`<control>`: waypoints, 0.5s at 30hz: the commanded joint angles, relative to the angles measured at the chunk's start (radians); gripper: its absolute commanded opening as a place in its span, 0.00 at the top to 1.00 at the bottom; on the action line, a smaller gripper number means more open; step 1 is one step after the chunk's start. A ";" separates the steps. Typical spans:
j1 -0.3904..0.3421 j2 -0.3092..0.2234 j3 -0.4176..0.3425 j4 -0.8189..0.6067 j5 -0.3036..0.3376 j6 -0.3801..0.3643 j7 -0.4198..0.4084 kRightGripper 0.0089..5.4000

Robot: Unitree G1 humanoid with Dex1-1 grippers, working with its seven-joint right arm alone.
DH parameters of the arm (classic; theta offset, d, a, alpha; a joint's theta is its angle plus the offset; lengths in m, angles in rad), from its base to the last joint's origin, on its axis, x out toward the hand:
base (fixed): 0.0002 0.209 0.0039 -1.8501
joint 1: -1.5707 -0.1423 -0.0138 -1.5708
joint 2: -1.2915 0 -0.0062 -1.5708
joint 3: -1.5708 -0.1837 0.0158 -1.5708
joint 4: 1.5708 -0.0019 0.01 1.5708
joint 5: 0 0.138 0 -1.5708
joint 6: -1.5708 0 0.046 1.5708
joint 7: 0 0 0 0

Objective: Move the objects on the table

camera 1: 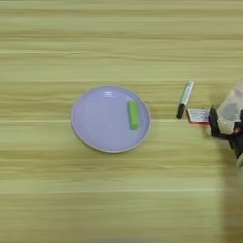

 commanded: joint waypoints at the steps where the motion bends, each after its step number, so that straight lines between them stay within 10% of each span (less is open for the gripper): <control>1: -0.007 -0.012 -0.001 -0.107 0.013 0.014 -0.001 0.00; 15: 0.110 0.024 0.031 -0.262 0.015 0.109 0.008 0.00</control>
